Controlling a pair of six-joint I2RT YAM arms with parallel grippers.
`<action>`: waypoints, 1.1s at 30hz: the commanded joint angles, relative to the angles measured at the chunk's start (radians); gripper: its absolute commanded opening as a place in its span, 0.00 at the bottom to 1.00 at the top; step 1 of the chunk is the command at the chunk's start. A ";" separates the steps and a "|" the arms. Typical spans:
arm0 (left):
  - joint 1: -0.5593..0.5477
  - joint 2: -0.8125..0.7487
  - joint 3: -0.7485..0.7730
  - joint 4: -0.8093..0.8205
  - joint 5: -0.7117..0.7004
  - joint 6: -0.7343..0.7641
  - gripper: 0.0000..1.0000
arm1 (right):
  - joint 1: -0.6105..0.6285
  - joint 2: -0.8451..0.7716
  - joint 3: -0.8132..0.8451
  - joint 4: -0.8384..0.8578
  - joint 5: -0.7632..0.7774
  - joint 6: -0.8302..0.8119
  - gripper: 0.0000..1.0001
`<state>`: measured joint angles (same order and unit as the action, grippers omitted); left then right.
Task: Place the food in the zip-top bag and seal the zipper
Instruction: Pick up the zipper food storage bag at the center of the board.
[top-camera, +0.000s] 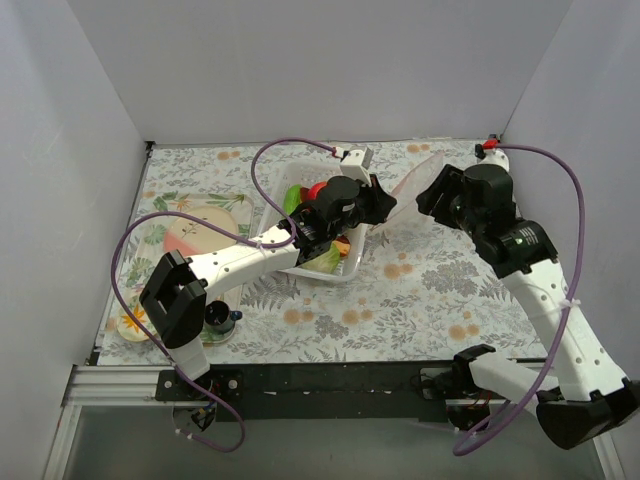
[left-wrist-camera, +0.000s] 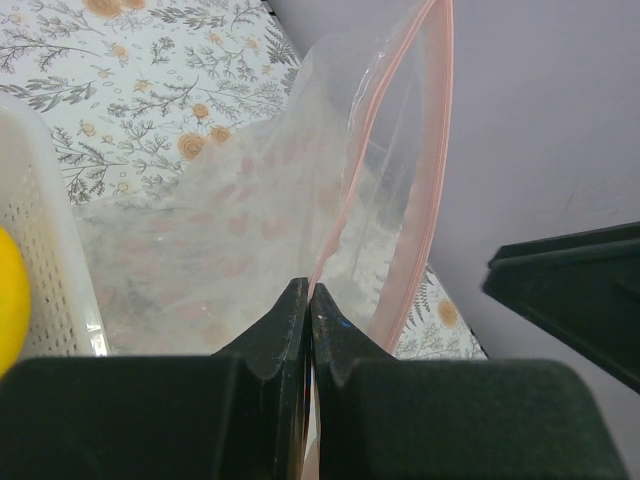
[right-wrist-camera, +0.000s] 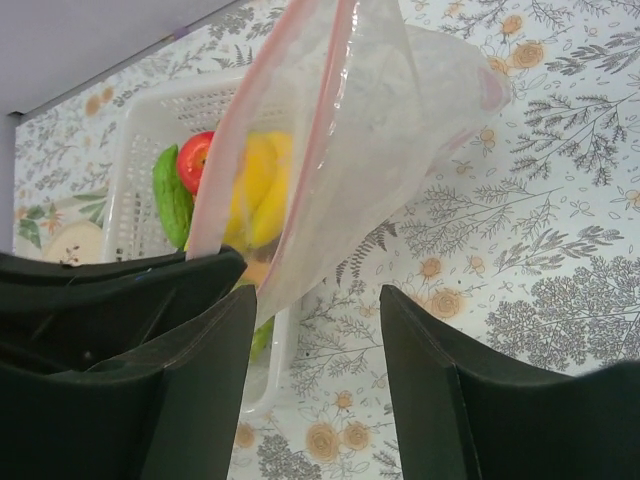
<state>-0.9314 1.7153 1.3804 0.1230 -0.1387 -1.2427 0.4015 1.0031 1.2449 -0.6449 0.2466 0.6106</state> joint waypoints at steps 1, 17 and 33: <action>-0.012 -0.039 -0.006 0.027 -0.052 -0.012 0.00 | 0.008 0.046 -0.001 0.114 0.057 0.058 0.59; -0.040 -0.060 -0.012 0.058 -0.139 -0.015 0.00 | 0.045 0.042 -0.130 0.159 0.118 0.106 0.51; -0.063 -0.039 0.032 -0.005 -0.246 -0.213 0.00 | 0.046 0.231 0.520 -0.241 0.361 -0.179 0.01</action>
<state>-0.9852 1.7134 1.3788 0.1596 -0.3302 -1.3624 0.4465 1.1603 1.5146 -0.7380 0.5236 0.5625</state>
